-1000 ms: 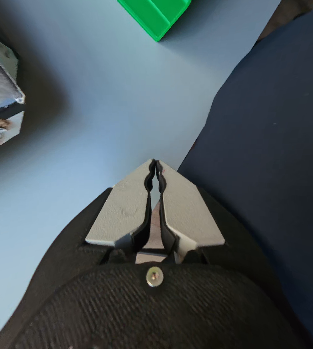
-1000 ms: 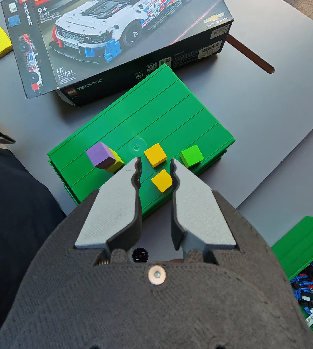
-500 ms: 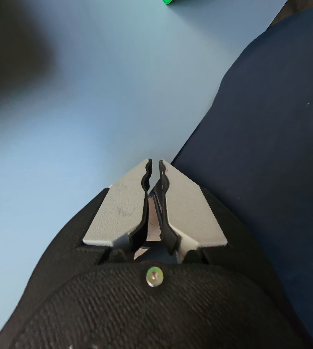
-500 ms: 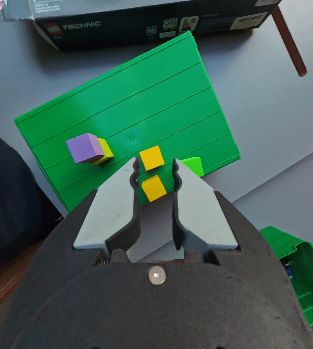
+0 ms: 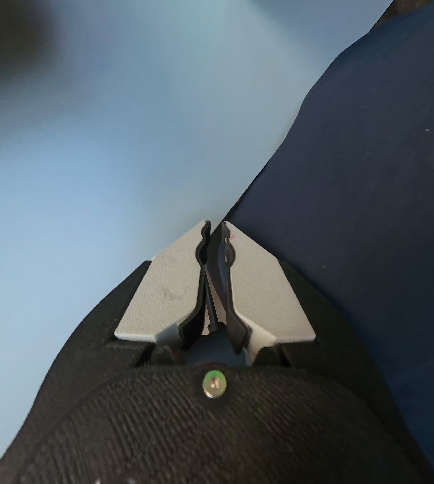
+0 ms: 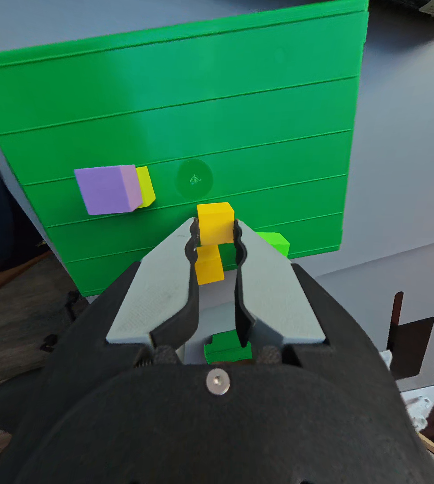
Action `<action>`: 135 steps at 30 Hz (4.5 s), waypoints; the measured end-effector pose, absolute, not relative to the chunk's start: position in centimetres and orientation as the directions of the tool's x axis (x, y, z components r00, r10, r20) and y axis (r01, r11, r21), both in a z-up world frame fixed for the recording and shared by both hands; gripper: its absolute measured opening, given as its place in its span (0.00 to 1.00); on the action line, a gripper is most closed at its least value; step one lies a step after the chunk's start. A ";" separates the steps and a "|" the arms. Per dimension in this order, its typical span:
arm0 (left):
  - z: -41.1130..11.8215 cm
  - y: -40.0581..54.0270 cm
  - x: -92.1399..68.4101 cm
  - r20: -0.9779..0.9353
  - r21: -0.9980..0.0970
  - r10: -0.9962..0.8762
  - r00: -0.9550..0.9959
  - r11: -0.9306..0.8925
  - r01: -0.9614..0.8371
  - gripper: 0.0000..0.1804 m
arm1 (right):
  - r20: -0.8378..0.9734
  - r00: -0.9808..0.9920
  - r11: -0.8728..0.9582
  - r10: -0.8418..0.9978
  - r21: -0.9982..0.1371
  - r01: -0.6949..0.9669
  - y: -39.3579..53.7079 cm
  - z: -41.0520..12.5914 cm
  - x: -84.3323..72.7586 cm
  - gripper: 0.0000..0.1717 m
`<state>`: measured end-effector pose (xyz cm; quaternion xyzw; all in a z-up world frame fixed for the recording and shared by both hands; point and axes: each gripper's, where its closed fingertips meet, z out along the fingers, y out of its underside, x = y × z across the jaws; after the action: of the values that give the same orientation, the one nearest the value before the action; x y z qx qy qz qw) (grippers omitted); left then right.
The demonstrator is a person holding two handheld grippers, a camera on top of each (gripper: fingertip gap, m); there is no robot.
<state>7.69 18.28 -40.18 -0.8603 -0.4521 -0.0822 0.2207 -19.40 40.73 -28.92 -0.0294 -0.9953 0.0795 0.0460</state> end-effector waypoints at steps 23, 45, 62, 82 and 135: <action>-40.5 17.9 6.9 0.355 -0.322 0.710 0.609 -0.519 0.792 0.03 | 0.035 -0.999 0.975 0.008 -0.221 0.000 36.8 -25.3 -13.6 0.14; -40.5 18.1 7.4 0.369 -0.303 0.726 0.580 -0.496 0.814 0.04 | 0.023 -0.906 0.848 0.422 -0.364 0.386 45.4 -26.8 -22.9 0.23; -40.2 18.2 7.3 0.365 -0.301 0.715 0.596 -0.514 0.803 0.04 | 0.035 -0.976 0.915 0.216 -0.355 0.190 40.2 -23.2 -18.6 0.14; -40.4 18.0 7.0 0.368 -0.311 0.692 0.621 -0.538 0.784 0.04 | 0.011 -0.993 0.922 0.120 -0.371 0.107 37.0 -22.4 -13.1 0.21; -40.0 14.4 1.8 0.040 -0.352 0.850 0.525 -0.480 0.803 0.00 | 0.067 -0.992 0.936 0.109 -0.342 0.080 37.6 -17.2 -13.5 0.15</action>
<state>1.83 14.45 -40.03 -0.8574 -0.4820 0.0700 0.1660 -13.46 37.58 -17.18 -0.0479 -0.9830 0.1718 0.0425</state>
